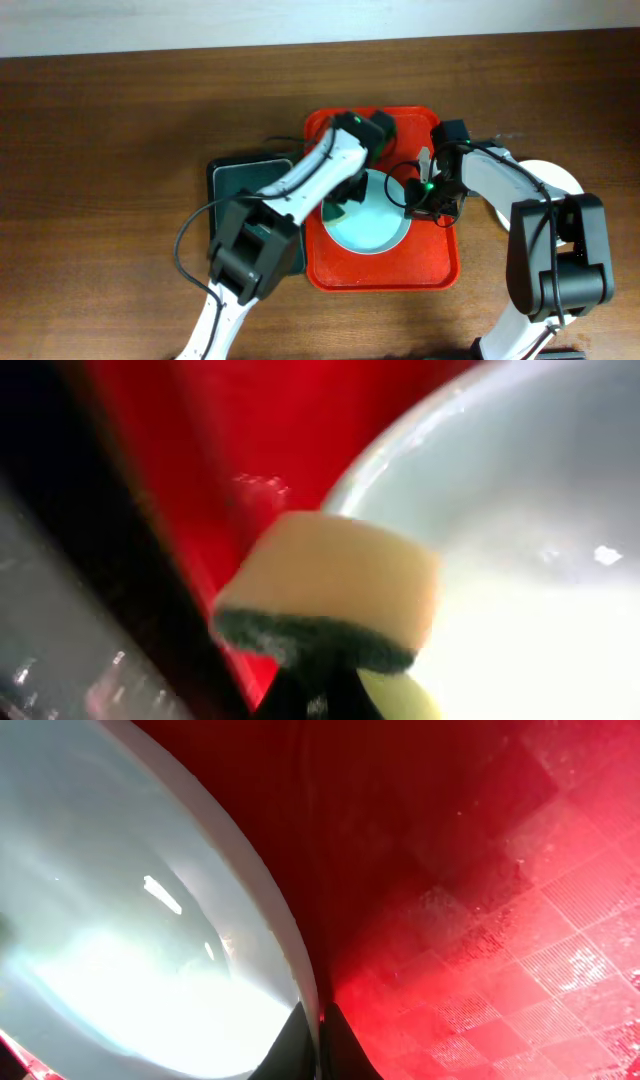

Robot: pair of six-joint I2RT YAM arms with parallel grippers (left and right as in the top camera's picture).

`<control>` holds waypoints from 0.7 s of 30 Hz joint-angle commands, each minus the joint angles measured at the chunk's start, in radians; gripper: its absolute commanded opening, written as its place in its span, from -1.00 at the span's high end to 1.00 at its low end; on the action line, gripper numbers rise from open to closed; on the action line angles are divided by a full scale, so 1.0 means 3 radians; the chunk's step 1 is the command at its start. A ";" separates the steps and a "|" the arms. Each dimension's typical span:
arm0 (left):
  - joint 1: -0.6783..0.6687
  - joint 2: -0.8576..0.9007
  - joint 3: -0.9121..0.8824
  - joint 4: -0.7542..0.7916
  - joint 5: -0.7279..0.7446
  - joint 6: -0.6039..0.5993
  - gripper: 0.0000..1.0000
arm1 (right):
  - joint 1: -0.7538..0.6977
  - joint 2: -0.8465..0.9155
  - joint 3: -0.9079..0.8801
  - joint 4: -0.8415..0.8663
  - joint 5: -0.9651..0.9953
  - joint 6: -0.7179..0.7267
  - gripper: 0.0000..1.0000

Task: Clean dirty plates on tray and stack at the side
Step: 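Scrub the pale green plate with the sponge in left gripper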

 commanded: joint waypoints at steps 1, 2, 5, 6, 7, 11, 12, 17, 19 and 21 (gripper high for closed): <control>0.0256 -0.0078 0.0557 -0.0422 0.0320 -0.0031 1.00 | -0.0039 0.0024 -0.0043 -0.0023 0.0234 0.0003 0.91; 0.0378 -0.0141 0.0753 -0.0665 0.0309 0.0067 1.00 | -0.0039 0.0024 -0.0043 -0.0031 0.0234 0.0001 0.91; 0.0596 -0.0264 0.0900 -0.0904 0.0169 0.0156 1.00 | -0.0039 0.0024 -0.0043 -0.0029 0.0234 0.0001 0.91; 0.0692 -0.0310 0.0900 -0.0968 0.0085 0.0177 1.00 | -0.0039 0.0024 -0.0043 -0.0023 0.0235 0.0001 0.92; 0.0776 -0.0326 0.0893 -0.0983 0.0043 0.0228 1.00 | -0.0039 0.0024 -0.0043 -0.0015 0.0235 -0.0001 0.92; 0.0987 -0.0327 0.0729 -0.0982 0.0032 0.0291 1.00 | -0.0039 0.0025 -0.0043 0.0028 0.0247 -0.0151 0.91; 0.1015 -0.0326 0.0651 -0.0974 0.0005 0.0290 1.00 | -0.0039 0.0024 -0.0043 0.0033 0.0247 -0.0161 0.91; 0.1043 -0.0326 -0.0081 -0.0573 -0.0025 0.0289 1.00 | -0.0039 0.0024 -0.0043 0.0058 0.0247 -0.0161 0.92; 0.1039 -0.0326 -0.0402 -0.0366 -0.0020 0.0286 1.00 | -0.0039 0.0024 -0.0043 0.0057 0.0245 -0.0161 0.92; 0.1043 -0.0326 -0.0647 -0.0186 -0.0022 0.0273 0.98 | -0.0039 0.0024 -0.0043 0.0057 0.0245 -0.0161 0.92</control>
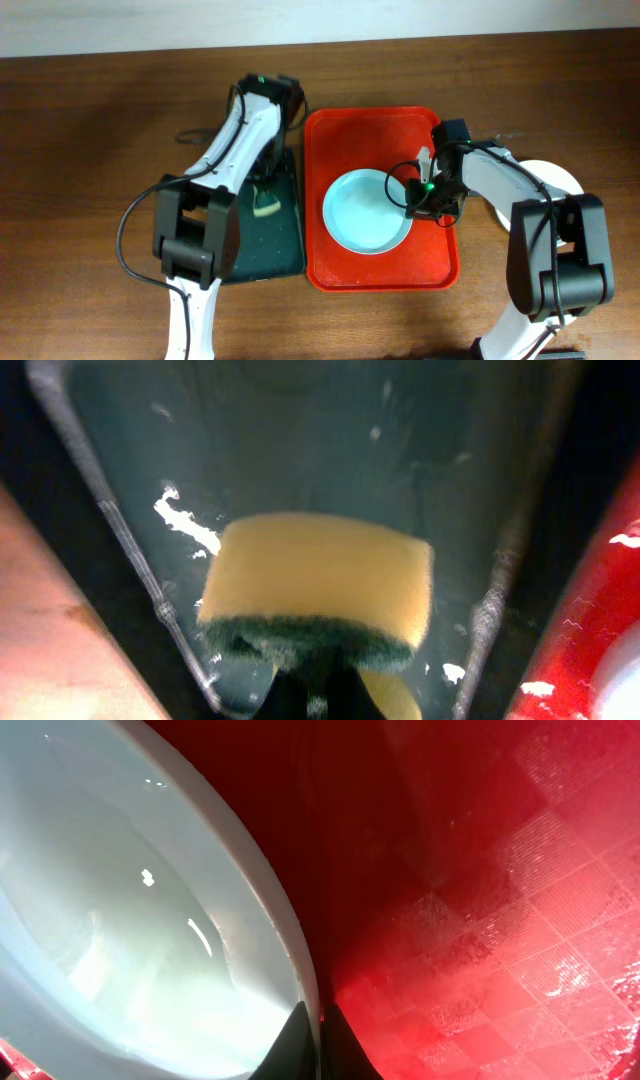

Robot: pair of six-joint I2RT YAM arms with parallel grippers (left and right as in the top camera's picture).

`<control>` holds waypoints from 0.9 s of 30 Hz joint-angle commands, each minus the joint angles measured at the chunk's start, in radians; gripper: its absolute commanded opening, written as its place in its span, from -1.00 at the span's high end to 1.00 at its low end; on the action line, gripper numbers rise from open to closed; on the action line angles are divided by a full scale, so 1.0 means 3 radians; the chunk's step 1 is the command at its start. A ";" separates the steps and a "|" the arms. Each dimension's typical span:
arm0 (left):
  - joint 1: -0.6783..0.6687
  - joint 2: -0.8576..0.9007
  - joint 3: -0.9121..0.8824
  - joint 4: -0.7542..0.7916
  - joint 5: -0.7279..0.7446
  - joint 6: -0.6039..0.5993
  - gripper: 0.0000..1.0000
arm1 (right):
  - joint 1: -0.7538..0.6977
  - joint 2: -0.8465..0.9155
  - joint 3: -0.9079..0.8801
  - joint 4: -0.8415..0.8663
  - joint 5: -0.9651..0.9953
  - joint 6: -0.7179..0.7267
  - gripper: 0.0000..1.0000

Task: Clean dirty plates on tray and stack at the side
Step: 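Scrub the pale green plate with the sponge in left gripper, then drop the sponge on the green tray and retract left arm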

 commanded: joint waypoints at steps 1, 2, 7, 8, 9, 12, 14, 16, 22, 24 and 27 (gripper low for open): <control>0.0010 -0.0074 -0.0408 0.0234 -0.0037 0.0038 0.93 | -0.0033 0.0024 -0.0043 0.0031 0.0217 -0.0046 0.92; 0.0020 -0.0074 -0.0450 0.0282 -0.0037 0.0039 0.86 | -0.0033 0.0024 -0.0043 0.0029 0.0217 -0.0045 0.92; 0.0037 -0.0179 -0.0440 0.0256 0.0060 0.0043 -0.28 | -0.0033 0.0025 -0.0043 0.0052 0.0217 -0.0046 0.60; 0.0037 -0.0235 -0.0439 0.0234 0.0079 0.0045 -0.41 | -0.0033 0.0024 -0.0043 0.0065 0.0217 -0.0046 0.57; 0.0037 -0.0320 -0.0439 0.0209 0.0088 0.0045 -0.48 | -0.0033 0.0025 -0.0043 0.0084 0.0217 -0.0045 0.56; 0.0055 -0.0640 -0.0439 0.0135 0.0088 0.0043 -0.57 | -0.0033 0.0024 -0.0043 0.0108 0.0217 -0.0045 0.55; 0.0092 -0.0910 -0.0440 0.0076 0.0114 0.0042 -0.60 | -0.0033 0.0024 -0.0043 0.0134 0.0217 -0.0045 0.68; 0.0189 -0.1284 -0.0440 0.0031 0.0142 0.0042 -0.64 | -0.0033 0.0023 -0.0038 0.0102 0.0121 -0.0045 0.92; 0.0732 -0.2057 -0.0440 -0.0043 0.0137 0.0055 -0.99 | -0.0033 -0.0121 0.0263 -0.0397 -0.0109 -0.0042 0.91; 0.1015 -0.2266 -0.0440 -0.0131 0.0137 0.0055 -1.00 | -0.0032 -0.0272 0.0467 -0.0632 -0.0109 -0.0042 0.92; 0.1378 -0.2440 -0.0440 -0.0253 0.0136 0.0053 -1.00 | -0.0017 -0.0411 0.0740 -0.0884 -0.0108 -0.0042 0.92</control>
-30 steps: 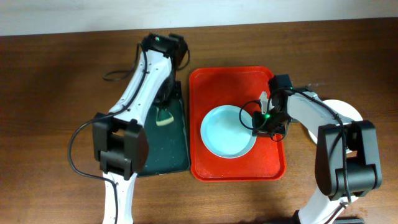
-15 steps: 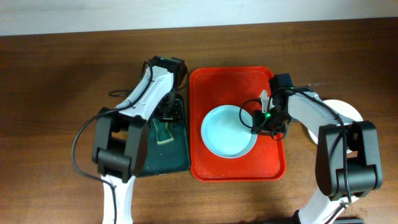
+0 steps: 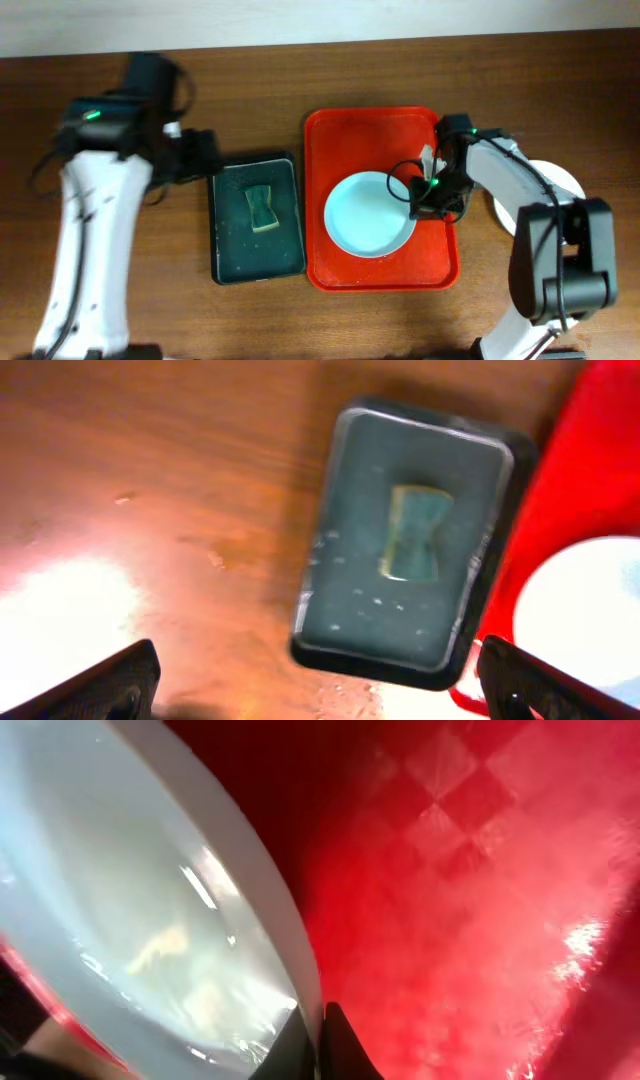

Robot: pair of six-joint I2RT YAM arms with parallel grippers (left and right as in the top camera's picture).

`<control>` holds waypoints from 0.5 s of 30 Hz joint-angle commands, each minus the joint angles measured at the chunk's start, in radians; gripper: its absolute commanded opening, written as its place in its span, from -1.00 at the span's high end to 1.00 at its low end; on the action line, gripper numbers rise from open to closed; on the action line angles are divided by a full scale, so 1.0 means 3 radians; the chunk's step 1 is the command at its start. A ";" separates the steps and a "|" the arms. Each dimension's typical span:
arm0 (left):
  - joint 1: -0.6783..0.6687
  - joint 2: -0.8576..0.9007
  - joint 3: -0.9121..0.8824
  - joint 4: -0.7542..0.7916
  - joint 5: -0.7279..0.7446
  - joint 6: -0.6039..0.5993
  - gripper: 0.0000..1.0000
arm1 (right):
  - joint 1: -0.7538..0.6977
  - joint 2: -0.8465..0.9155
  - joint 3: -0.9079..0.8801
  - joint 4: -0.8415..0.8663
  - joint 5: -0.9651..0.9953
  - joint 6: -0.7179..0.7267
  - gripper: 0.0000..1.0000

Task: Clean dirty plates on tray and stack at the side
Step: 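Drop the sponge on the green tray and retract left arm, then lift the pale green plate with right gripper and tilt it over green tray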

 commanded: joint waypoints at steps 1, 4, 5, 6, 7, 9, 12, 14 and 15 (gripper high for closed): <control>0.0436 -0.0210 0.0013 -0.0142 0.0010 0.0005 -1.00 | 0.0023 -0.0331 0.0488 -0.0256 -0.0043 0.0001 0.92; 0.0638 -0.0243 0.0013 -0.0259 0.0011 0.0005 -0.99 | 0.0207 -0.0352 0.0816 -0.0444 -0.0011 0.0005 0.92; 0.0676 -0.0240 0.0013 -0.0284 0.0010 0.0005 -0.99 | 0.0327 -0.0352 0.0893 -0.0437 0.0014 0.0015 0.92; 0.0692 -0.0238 0.0011 -0.0290 0.0010 0.0005 -0.99 | 0.0464 -0.0352 0.0949 -0.0408 0.0081 0.0064 0.92; 0.0690 -0.0238 0.0011 -0.0289 0.0011 0.0004 -0.99 | 0.0589 -0.0352 0.0980 -0.0364 0.0193 0.0141 0.92; 0.0690 -0.0238 0.0011 -0.0289 0.0027 0.0003 -0.99 | 0.0896 -0.0351 0.0991 -0.0205 0.0506 0.0285 0.92; 0.0690 -0.0238 0.0011 -0.0278 0.0037 0.0004 -0.99 | 0.1385 -0.0315 0.0989 0.0095 0.1099 0.0458 0.92; 0.0690 -0.0238 0.0011 -0.0277 0.0037 0.0004 -0.99 | 0.1676 -0.0300 0.0989 0.0342 0.1499 0.0451 0.92; 0.0690 -0.0238 0.0011 -0.0277 0.0036 0.0004 -0.99 | 0.1809 -0.0300 0.0991 0.0458 0.1741 0.0453 0.92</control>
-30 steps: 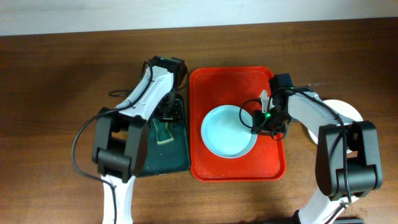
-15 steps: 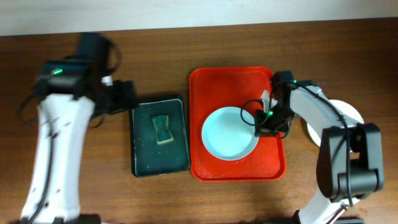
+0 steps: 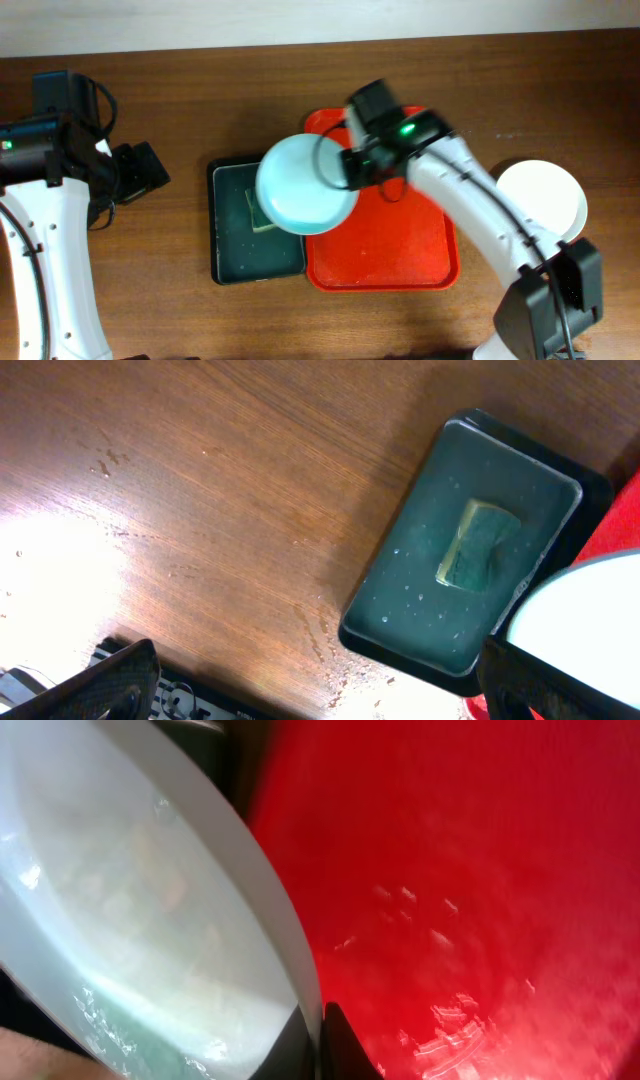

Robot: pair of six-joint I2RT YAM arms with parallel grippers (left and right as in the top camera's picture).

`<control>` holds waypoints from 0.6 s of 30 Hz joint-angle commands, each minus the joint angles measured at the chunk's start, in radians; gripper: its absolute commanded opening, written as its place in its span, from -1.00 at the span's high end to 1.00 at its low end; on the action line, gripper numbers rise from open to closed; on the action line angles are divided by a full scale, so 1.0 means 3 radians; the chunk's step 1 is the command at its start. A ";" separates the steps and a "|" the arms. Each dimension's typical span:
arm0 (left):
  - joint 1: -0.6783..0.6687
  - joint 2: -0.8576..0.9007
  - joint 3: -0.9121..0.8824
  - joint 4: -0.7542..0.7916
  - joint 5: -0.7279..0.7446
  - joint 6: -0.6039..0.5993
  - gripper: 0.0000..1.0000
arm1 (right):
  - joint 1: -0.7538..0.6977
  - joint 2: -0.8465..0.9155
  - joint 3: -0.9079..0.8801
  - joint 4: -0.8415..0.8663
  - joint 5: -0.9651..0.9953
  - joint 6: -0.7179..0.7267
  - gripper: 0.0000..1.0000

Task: Clean dirty plates on tray and stack at the side
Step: 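Lift the pale green plate with right gripper and tilt it over green tray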

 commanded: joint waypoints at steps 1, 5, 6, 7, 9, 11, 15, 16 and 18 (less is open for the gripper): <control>0.0014 -0.0042 0.0011 0.0003 0.0034 0.0004 -0.99 | 0.0436 0.0004 0.0065 0.0292 0.1035 0.0116 0.92; 0.0014 -0.0042 0.0011 0.0003 0.0036 0.0004 -0.99 | 0.0837 -0.0003 0.0130 0.0434 0.1855 0.0116 0.92; 0.0014 -0.0042 0.0011 0.0004 0.0036 0.0004 -0.99 | 0.0913 -0.0003 0.0151 0.0430 0.2046 0.0114 0.92; 0.0014 -0.0042 0.0011 0.0004 0.0034 0.0004 -0.99 | 0.1011 -0.0004 0.0186 0.0423 0.2276 0.0113 0.92; 0.0014 -0.0042 0.0011 0.0004 0.0036 0.0004 -0.99 | 0.1184 -0.0004 0.0245 0.0426 0.2647 0.0112 0.92; 0.0014 -0.0042 0.0011 0.0003 0.0036 0.0004 -0.99 | 0.1343 -0.0004 0.0303 0.0426 0.2960 0.0109 0.92; 0.0014 -0.0042 0.0011 0.0003 0.0036 0.0004 -0.99 | 0.1607 -0.0004 0.0350 0.0425 0.3379 0.0098 0.92; 0.0014 -0.0042 0.0011 0.0004 0.0036 0.0004 -0.99 | 0.1673 -0.0004 0.0350 0.0426 0.3489 0.0095 0.92; 0.0014 -0.0042 0.0011 0.0004 0.0036 0.0004 -0.99 | 0.1752 -0.0004 0.0350 0.0426 0.3625 0.0019 0.92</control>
